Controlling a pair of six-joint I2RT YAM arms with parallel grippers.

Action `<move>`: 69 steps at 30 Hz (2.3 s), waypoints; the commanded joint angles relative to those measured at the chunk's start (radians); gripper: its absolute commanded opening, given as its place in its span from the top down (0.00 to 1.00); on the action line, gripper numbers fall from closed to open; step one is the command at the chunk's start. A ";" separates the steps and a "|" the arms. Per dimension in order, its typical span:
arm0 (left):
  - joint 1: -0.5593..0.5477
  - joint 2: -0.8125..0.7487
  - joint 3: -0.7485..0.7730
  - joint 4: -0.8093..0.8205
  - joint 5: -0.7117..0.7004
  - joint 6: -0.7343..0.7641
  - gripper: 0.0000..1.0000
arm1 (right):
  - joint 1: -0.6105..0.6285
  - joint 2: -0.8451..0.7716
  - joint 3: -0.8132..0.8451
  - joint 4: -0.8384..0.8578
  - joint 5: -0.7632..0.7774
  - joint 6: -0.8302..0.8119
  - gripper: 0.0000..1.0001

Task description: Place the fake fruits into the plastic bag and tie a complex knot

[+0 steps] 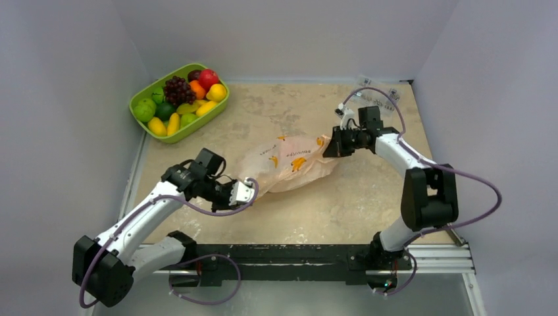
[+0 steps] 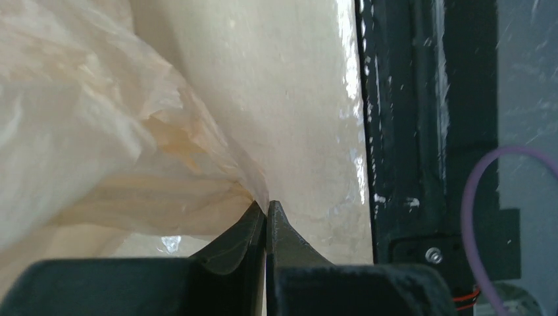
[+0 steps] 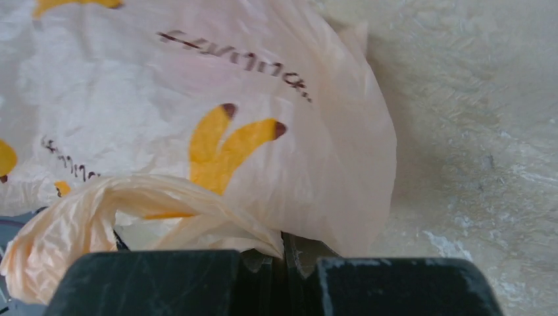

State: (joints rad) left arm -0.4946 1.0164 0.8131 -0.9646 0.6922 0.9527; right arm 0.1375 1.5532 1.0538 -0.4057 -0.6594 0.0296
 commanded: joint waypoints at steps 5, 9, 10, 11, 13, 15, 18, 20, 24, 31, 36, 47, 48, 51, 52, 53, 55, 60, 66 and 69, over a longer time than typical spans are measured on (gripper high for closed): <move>-0.011 0.187 -0.088 0.138 -0.219 0.237 1.00 | 0.002 0.257 0.048 0.039 0.154 0.017 1.00; -0.010 0.260 -0.112 0.176 -0.278 0.291 1.00 | 0.003 0.331 0.079 0.027 0.176 0.003 1.00; -0.009 0.273 -0.115 0.180 -0.294 0.298 1.00 | 0.003 0.336 0.081 0.025 0.180 0.000 1.00; -0.008 0.285 -0.116 0.177 -0.303 0.304 1.00 | 0.003 0.337 0.083 0.021 0.179 -0.002 1.00; -0.007 0.293 -0.116 0.152 -0.312 0.321 1.00 | 0.002 0.327 0.089 -0.007 0.148 -0.021 1.00; -0.007 0.260 -0.085 0.075 -0.275 0.316 1.00 | 0.002 0.280 0.091 -0.067 0.070 -0.074 1.00; -0.007 0.127 0.064 -0.110 -0.115 0.244 1.00 | 0.001 0.123 0.076 -0.157 -0.069 -0.134 1.00; -0.009 0.062 0.174 -0.230 0.003 0.189 1.00 | 0.003 -0.022 0.068 -0.190 -0.162 -0.141 1.00; -0.013 0.032 0.367 -0.334 0.111 0.068 1.00 | 0.018 -0.235 0.067 -0.140 -0.245 -0.066 1.00; 0.061 0.043 0.462 -0.298 0.130 -0.052 1.00 | 0.143 -0.374 0.046 -0.031 -0.187 -0.054 1.00; 0.201 0.049 0.595 -0.260 0.213 -0.243 0.79 | 0.160 -0.422 0.082 0.021 -0.139 -0.056 1.00; 0.228 0.218 0.963 0.073 0.302 -0.671 0.00 | 0.175 -0.225 0.324 -0.179 -0.354 -0.458 1.00; 0.198 0.279 1.033 0.045 0.290 -0.660 0.01 | 0.177 -0.199 0.366 -0.237 -0.370 -0.526 0.99; 0.083 0.456 1.219 -0.057 0.211 -0.594 0.03 | 0.181 -0.131 0.458 -0.383 -0.403 -0.712 0.99; 0.052 0.504 1.269 -0.063 0.199 -0.589 0.02 | 0.181 -0.116 0.473 -0.398 -0.414 -0.737 0.99; 0.028 0.548 1.313 -0.058 0.190 -0.605 0.01 | 0.182 -0.106 0.486 -0.412 -0.428 -0.767 0.99; -0.012 0.618 1.376 -0.046 0.191 -0.633 0.00 | 0.187 -0.092 0.499 -0.423 -0.451 -0.810 0.99; -0.076 0.701 1.395 0.004 0.153 -0.630 0.00 | 0.195 -0.054 0.527 -0.438 -0.469 -0.881 0.99; -0.122 0.763 1.408 0.030 0.178 -0.648 0.29 | 0.196 -0.002 0.564 -0.480 -0.494 -0.928 0.98; -0.119 0.781 1.406 0.018 0.204 -0.649 0.85 | 0.197 0.023 0.585 -0.470 -0.495 -0.930 0.93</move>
State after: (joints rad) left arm -0.6125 1.7851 2.1754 -0.9783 0.8524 0.3153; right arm 0.3302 1.5593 1.5822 -0.8639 -1.1137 -0.8520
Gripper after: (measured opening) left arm 0.507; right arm 0.031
